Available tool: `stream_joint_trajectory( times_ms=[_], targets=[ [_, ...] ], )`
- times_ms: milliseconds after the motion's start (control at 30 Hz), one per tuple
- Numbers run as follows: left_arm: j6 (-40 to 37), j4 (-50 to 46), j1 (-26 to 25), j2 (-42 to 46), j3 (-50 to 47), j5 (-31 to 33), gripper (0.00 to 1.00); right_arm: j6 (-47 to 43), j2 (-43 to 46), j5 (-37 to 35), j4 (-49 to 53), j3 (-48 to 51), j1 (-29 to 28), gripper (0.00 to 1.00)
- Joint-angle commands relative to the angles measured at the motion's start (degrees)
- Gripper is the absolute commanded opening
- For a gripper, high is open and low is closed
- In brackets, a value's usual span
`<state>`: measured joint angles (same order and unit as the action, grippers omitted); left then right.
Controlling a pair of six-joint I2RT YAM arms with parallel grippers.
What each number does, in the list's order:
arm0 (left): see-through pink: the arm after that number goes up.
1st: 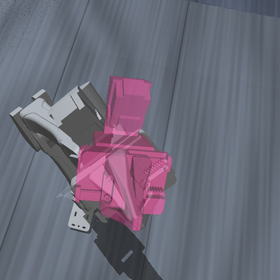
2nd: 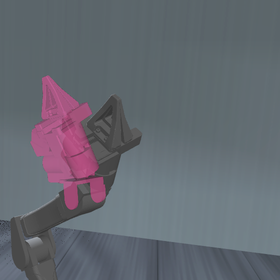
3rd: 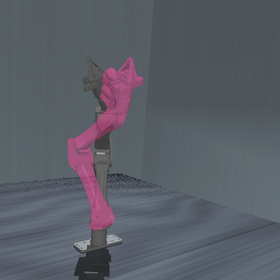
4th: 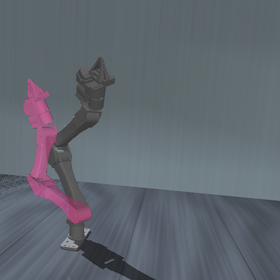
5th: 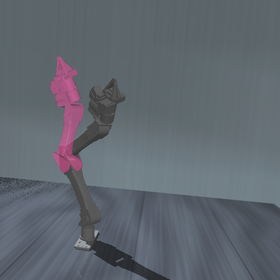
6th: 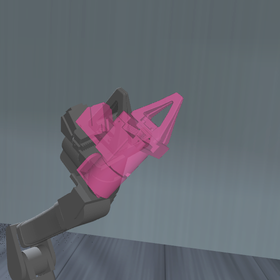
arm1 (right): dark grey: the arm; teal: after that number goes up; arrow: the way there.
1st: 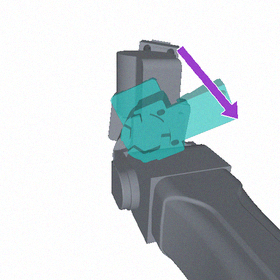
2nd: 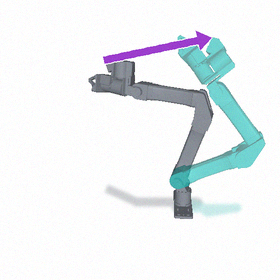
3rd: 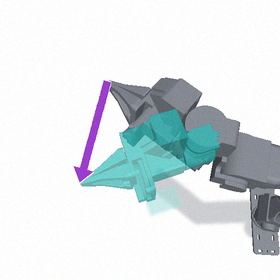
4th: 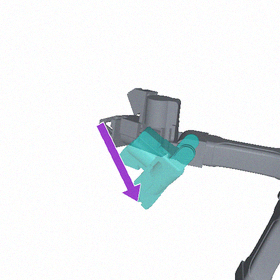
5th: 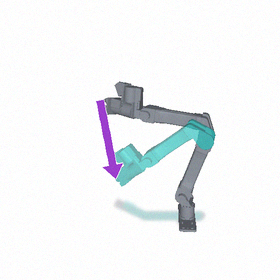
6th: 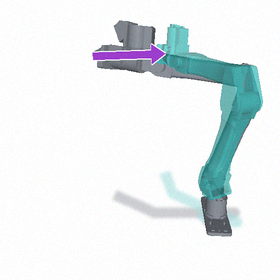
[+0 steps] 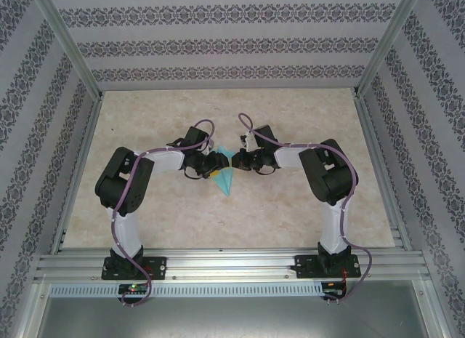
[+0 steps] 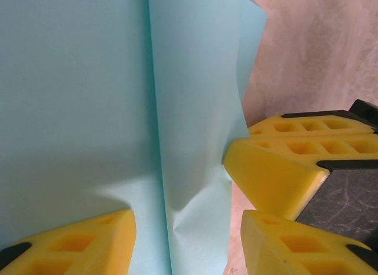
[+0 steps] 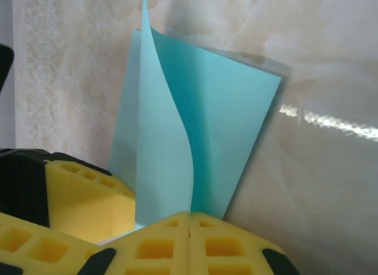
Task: Fold a paper plane with a square sheet of paper (fold left side to right side)
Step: Fourth fold the wing at the center of the table.
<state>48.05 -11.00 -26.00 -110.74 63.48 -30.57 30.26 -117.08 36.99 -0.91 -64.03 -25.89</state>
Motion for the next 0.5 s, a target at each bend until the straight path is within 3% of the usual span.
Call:
stream_joint_trajectory(
  times_ms=[0, 467],
  targets=[
    [-1.7, -1.8, 0.2, -2.6, -1.2, 3.1, 0.53, -1.9, -1.7, -1.8, 1.5, -1.9, -0.7, 0.06],
    [-1.9, -1.7, 0.1, -2.9, -1.0, 2.5, 0.52, -2.4, -2.5, -2.1, 3.0, -2.9, -1.9, 0.06]
  ],
)
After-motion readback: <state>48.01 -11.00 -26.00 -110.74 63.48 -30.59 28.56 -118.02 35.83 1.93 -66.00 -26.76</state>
